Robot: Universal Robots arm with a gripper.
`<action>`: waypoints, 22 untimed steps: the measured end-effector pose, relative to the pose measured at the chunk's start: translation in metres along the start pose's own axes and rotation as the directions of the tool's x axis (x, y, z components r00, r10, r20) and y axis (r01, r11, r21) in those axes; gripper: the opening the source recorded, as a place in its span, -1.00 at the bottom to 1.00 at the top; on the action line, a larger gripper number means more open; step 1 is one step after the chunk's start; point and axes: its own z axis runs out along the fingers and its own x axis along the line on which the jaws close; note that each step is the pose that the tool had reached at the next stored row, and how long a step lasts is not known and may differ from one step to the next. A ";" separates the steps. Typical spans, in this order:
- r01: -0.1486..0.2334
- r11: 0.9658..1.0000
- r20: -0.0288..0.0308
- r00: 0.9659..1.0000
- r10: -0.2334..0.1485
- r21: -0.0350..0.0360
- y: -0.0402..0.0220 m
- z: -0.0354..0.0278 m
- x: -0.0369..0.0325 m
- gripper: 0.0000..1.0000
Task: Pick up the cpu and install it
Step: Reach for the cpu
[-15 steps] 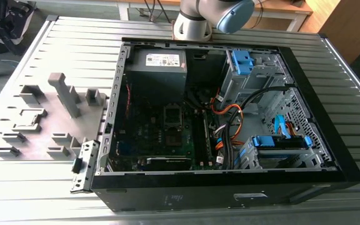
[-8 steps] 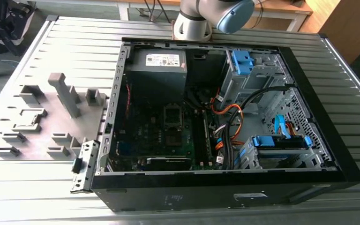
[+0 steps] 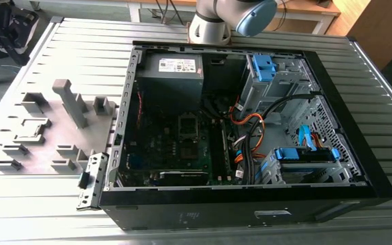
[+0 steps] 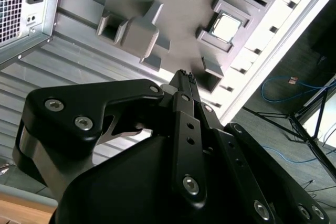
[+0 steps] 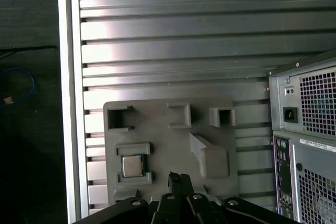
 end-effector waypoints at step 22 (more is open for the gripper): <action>0.000 1.000 0.000 1.000 0.000 0.000 -0.0063 0.0083 0.0014 -0.79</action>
